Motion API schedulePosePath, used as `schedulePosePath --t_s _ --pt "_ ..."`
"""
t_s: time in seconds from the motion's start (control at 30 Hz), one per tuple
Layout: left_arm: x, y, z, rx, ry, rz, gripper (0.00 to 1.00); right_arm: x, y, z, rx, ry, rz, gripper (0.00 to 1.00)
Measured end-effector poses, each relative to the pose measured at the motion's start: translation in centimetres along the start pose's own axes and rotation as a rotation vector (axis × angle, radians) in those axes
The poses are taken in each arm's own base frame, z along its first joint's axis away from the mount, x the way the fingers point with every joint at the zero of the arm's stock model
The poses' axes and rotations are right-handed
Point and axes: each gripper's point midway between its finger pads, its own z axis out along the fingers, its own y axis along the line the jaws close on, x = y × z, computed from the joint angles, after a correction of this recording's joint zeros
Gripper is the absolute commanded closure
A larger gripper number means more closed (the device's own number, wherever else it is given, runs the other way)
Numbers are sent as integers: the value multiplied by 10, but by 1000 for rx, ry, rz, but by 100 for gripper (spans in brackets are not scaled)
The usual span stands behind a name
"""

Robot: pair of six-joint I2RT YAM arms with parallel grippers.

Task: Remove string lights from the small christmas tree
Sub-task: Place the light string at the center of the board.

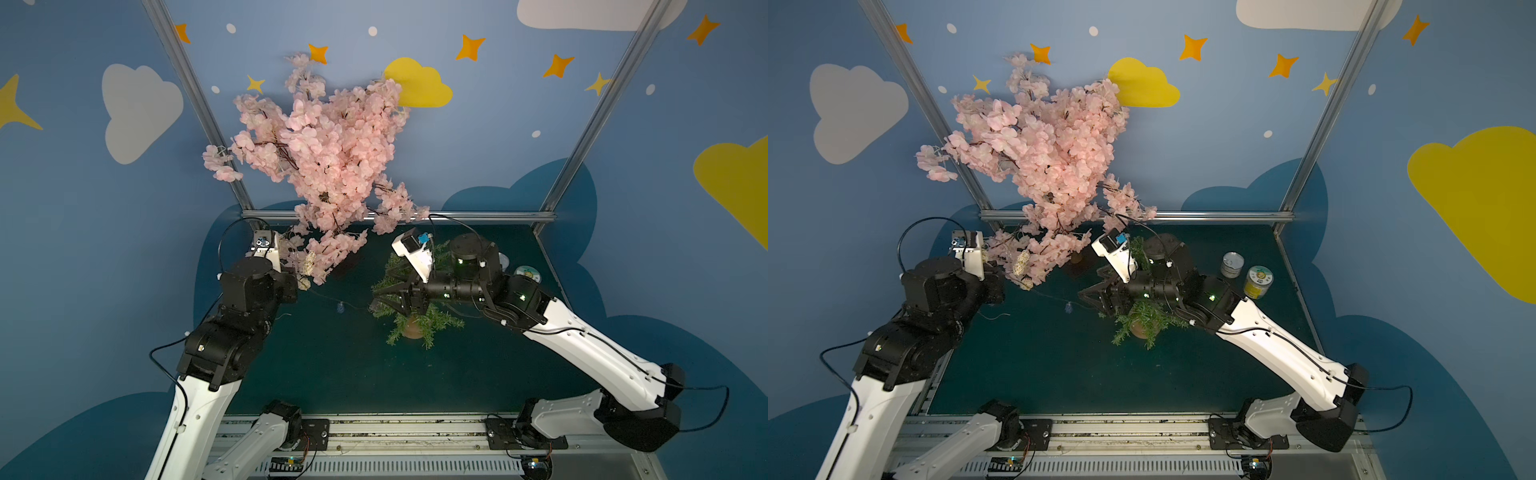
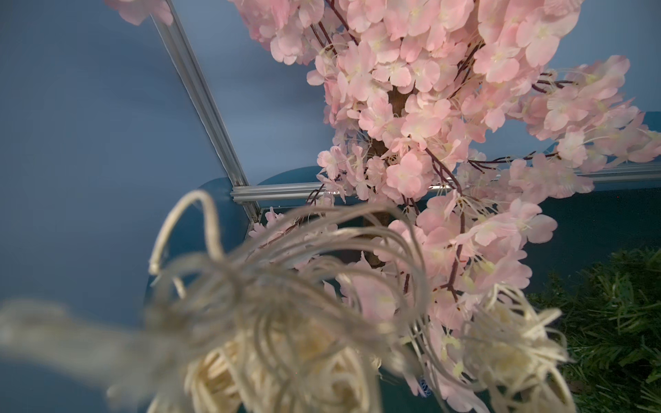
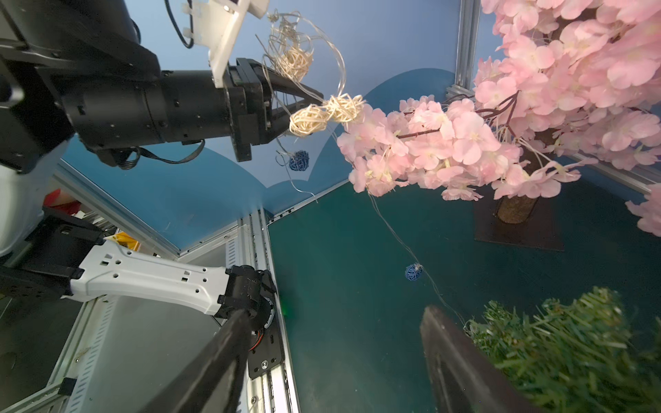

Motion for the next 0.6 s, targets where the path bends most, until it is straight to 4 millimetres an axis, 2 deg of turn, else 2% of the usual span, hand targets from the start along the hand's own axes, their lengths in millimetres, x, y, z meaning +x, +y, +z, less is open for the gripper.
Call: schedulePosePath --t_s 0.1,0.17,0.2,0.27,0.37,0.47,0.53,0.6 --pt "16 -7 6 30 35 -6 70 2 2 -12 15 -13 -4 24" --pt "35 -14 12 56 75 -23 55 6 1 -23 38 -20 -5 24" --pt "45 -18 16 73 99 -29 40 8 -1 -28 52 -24 -4 24" --pt "70 -28 25 112 162 -45 1 10 -6 -40 87 -36 -1 24" --pt "102 -47 39 180 259 -56 1 13 -20 -58 155 -56 23 23" --pt "130 -64 56 239 329 -63 1 15 -45 -79 259 -77 72 22" --pt "145 -72 61 269 349 -72 1 20 -71 -95 349 -88 128 22" --pt "151 -74 61 284 353 -79 1 29 -96 -111 437 -85 194 22"
